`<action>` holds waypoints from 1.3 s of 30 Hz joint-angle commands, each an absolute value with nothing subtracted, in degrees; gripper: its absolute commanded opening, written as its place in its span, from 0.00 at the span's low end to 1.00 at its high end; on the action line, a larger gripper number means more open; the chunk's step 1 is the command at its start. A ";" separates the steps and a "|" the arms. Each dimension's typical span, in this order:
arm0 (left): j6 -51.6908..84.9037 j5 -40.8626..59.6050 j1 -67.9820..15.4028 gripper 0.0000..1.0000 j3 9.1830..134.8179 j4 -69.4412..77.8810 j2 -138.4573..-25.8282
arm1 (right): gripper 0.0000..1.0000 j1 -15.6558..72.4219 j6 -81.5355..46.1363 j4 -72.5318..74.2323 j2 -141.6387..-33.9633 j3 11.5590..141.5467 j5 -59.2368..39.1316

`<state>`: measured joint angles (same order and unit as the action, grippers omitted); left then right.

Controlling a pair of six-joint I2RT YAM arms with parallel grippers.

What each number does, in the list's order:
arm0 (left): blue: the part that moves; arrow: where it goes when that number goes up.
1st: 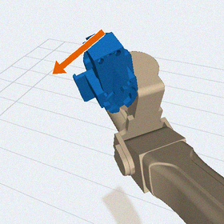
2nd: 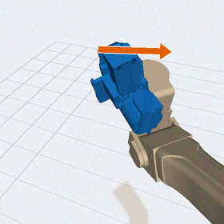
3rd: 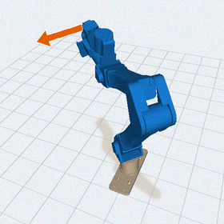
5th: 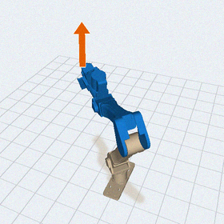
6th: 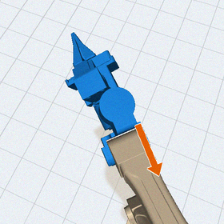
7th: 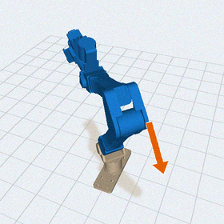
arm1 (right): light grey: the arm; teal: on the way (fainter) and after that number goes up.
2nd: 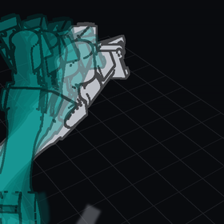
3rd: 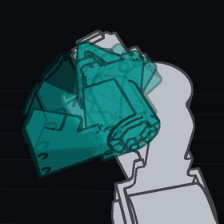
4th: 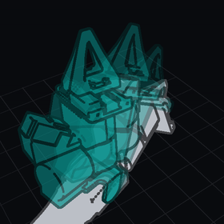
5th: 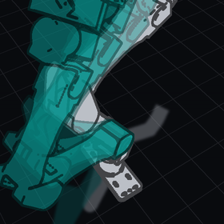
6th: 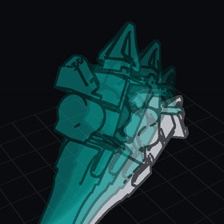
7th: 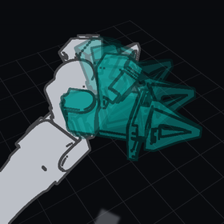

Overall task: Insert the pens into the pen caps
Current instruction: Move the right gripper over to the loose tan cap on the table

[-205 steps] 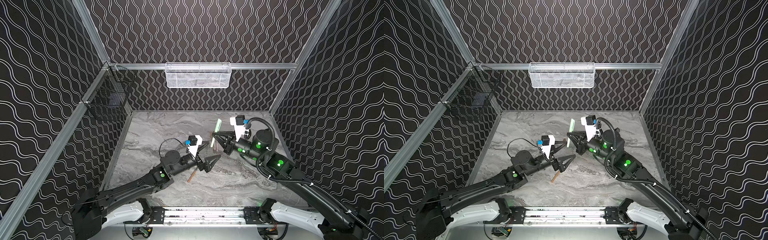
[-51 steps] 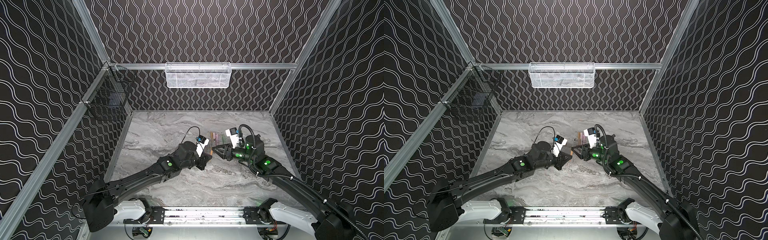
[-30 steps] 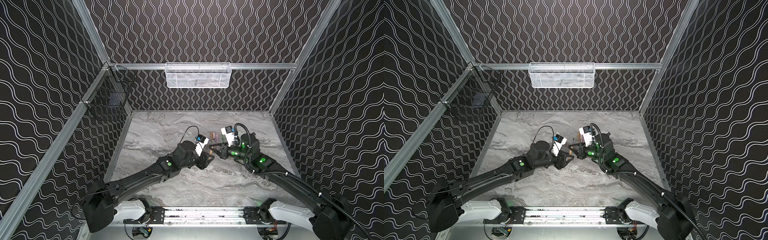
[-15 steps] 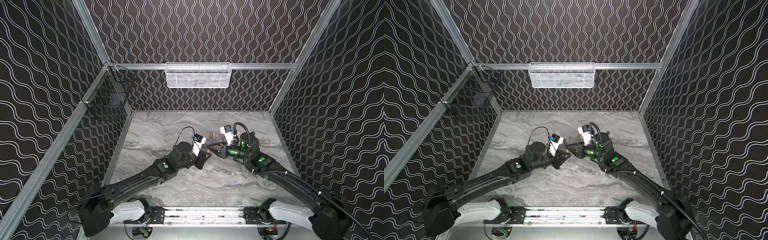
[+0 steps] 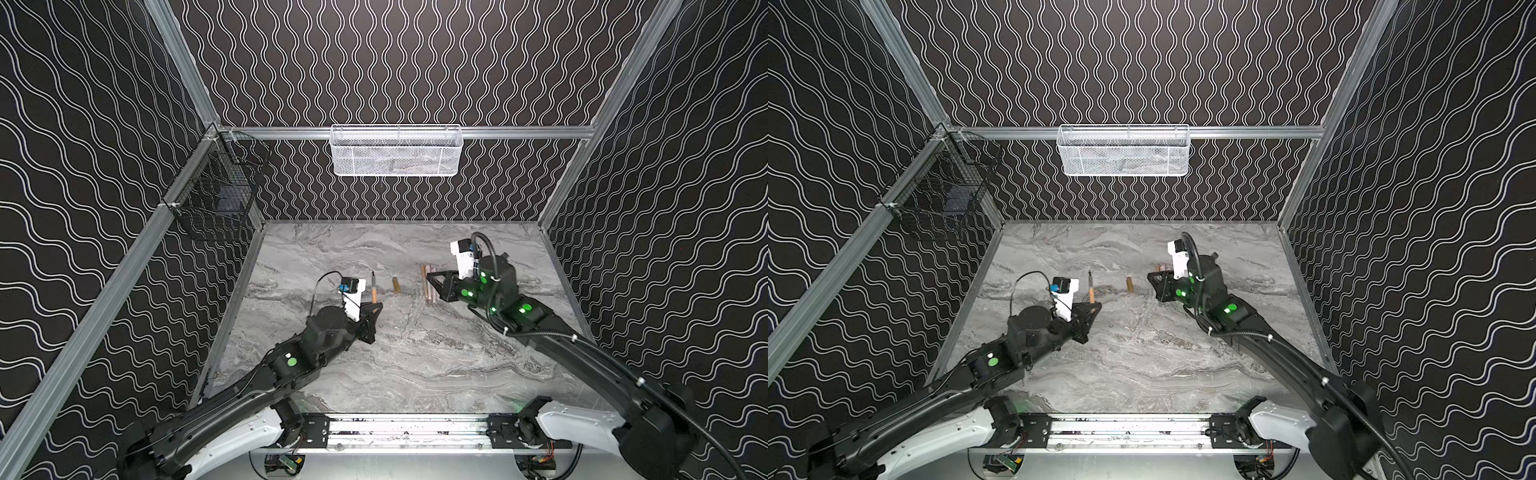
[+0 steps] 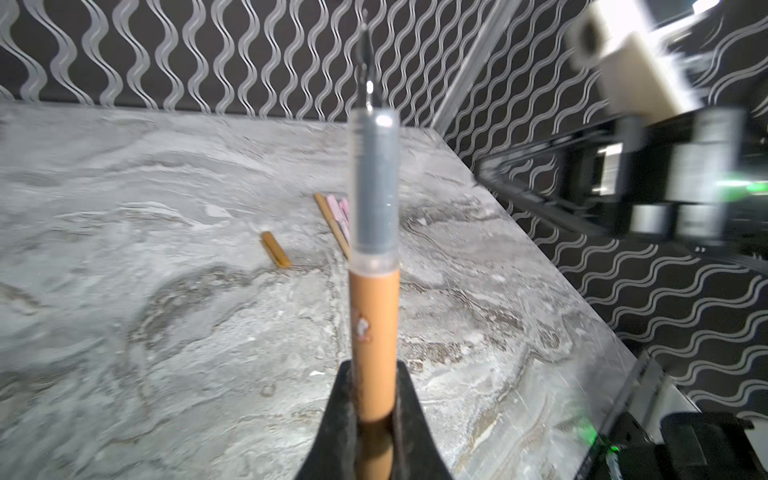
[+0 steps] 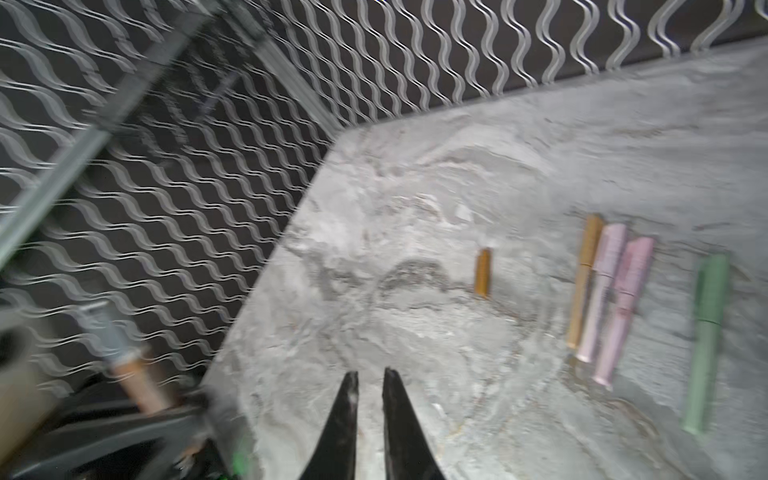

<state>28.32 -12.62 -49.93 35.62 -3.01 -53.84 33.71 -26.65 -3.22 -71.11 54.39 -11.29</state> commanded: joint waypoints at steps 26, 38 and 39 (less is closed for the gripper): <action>28.19 -14.70 -49.86 0.00 34.69 -12.74 -46.18 | 0.35 33.81 -14.42 -20.78 -132.49 101.98 -7.86; 27.71 -15.10 -49.83 0.00 34.90 -13.01 -46.25 | 0.25 36.71 -12.28 -20.96 -133.79 99.86 -6.94; 27.77 -15.12 -49.84 0.00 34.89 -13.01 -46.26 | 0.25 36.97 -12.12 -20.47 -133.04 98.79 -7.03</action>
<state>28.47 -15.16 -49.93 34.17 -14.13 -46.17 36.18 -13.37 -17.02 -133.71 100.75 -7.05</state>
